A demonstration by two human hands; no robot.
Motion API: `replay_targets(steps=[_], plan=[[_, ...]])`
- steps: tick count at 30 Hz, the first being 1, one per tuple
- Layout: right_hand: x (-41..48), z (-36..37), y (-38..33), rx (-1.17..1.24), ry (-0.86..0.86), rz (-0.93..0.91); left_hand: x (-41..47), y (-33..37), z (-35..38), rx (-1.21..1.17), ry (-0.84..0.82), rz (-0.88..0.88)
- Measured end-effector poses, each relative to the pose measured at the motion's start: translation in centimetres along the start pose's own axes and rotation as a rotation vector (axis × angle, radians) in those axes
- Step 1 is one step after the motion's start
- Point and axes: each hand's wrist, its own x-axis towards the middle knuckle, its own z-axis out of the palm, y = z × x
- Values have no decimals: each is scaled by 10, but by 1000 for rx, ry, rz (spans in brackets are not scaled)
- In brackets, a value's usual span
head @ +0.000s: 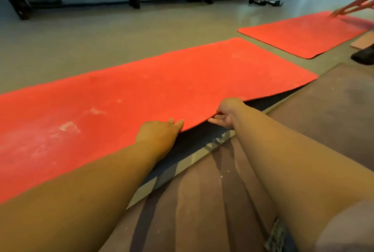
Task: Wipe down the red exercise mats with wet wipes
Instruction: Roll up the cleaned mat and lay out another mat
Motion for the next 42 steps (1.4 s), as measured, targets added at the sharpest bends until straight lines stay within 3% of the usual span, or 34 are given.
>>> replay_targets(steps=[10, 14, 19, 23, 27, 30, 32, 36, 39, 42], plan=[[27, -8, 27, -129, 7, 126, 20, 32, 34, -72, -21, -10], [-3, 13, 46, -500, -141, 199, -10, 10, 42, -135, -133, 21], [-57, 78, 86, -1091, -319, 255, -106, -72, 65, -302, -442, -19], [-117, 182, 121, -1222, -475, 5, -207, -161, 82, -308, -579, -229], [-189, 286, 168, -1635, -605, -627, -311, -232, 106, -361, -661, -407], [-239, 342, 216, -1681, -760, -875, -384, -263, 130, -416, -695, -502], [-261, 372, 247, -1693, -849, -919, -425, -271, 147, -453, -672, -522], [-293, 410, 291, -1959, -1025, -984, -474, -271, 171, -467, -472, -503], [-299, 414, 305, -2076, -1034, -961, -482, -270, 178, -392, -376, -451], [-296, 409, 308, -2178, -1039, -977, -478, -261, 179, -212, -417, -329]])
